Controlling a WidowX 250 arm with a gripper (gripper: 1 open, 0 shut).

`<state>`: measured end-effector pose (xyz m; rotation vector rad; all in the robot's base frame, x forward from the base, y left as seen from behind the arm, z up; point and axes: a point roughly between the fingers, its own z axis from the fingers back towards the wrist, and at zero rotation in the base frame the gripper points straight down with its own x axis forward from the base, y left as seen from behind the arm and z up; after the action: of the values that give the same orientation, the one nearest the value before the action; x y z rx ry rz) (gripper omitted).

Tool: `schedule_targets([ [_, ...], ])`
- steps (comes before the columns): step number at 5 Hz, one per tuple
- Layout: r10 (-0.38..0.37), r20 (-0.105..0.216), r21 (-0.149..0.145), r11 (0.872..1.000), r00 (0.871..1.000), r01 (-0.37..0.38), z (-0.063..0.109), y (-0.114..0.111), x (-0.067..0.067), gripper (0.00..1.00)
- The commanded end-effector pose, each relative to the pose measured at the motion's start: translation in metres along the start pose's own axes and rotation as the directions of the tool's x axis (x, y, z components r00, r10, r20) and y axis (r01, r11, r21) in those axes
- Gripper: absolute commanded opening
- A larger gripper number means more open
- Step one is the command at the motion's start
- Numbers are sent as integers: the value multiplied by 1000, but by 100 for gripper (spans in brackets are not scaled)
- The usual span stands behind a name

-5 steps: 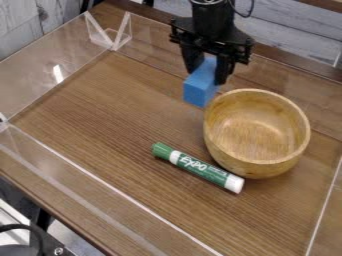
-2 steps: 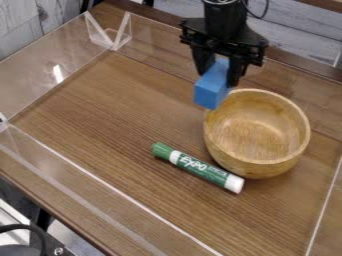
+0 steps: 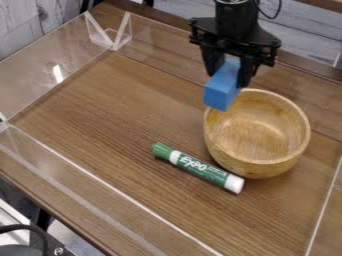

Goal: Put the blue block in the brown bowl

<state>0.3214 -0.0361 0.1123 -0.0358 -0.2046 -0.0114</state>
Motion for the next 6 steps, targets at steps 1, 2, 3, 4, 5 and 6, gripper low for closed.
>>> schedule_targets([
  [1,-12,91,-10,1000,996,13,26,-7,15,0],
  [2,-14,90,-11,1000,996,15,25,-10,15,0],
  [3,-15,87,-11,1000,996,16,23,-14,15,0],
  [4,-17,84,-11,1000,996,18,21,-18,15,0],
  [5,-21,80,-10,1000,997,21,19,-21,15,0],
  [6,-24,76,-11,1000,997,25,16,-25,15,0],
])
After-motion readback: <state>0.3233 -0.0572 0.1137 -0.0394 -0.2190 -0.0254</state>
